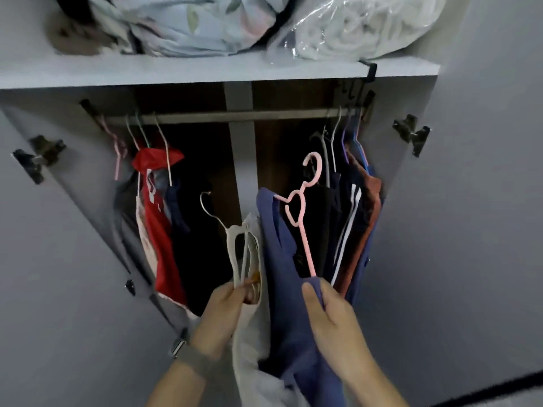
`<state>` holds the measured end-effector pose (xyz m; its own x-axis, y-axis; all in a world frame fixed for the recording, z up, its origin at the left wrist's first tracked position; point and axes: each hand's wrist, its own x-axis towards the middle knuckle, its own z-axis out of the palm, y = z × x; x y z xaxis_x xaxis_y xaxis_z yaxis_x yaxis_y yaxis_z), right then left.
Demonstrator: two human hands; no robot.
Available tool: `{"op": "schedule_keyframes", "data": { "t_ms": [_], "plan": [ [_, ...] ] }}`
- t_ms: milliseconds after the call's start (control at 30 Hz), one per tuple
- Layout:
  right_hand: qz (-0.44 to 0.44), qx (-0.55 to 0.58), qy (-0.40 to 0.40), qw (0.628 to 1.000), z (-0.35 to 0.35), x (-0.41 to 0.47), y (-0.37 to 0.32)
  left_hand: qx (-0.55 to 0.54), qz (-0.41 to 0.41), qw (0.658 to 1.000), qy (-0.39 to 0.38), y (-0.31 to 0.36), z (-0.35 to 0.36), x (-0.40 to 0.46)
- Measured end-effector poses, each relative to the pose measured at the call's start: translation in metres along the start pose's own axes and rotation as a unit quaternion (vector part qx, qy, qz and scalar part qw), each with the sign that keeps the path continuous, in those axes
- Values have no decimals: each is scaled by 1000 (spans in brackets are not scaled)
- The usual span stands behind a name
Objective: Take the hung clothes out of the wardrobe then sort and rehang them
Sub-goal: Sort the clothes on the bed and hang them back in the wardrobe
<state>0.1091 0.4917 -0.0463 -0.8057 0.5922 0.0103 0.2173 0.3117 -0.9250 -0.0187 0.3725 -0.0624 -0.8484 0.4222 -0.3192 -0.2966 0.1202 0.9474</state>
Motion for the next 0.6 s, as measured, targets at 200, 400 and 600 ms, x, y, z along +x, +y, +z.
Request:
{"op": "schedule_keyframes", "data": {
  "t_ms": [200, 400, 600],
  "plan": [
    [-44, -70, 27, 996, 22, 87, -3, 36, 61, 996, 57, 43, -31, 84],
    [-94, -165, 89, 978, 54, 165, -15, 100, 135, 984, 65, 100, -59, 174],
    [-68, -121, 84, 987, 66, 208, -23, 133, 161, 971, 116, 147, -87, 247]
  ]
}}
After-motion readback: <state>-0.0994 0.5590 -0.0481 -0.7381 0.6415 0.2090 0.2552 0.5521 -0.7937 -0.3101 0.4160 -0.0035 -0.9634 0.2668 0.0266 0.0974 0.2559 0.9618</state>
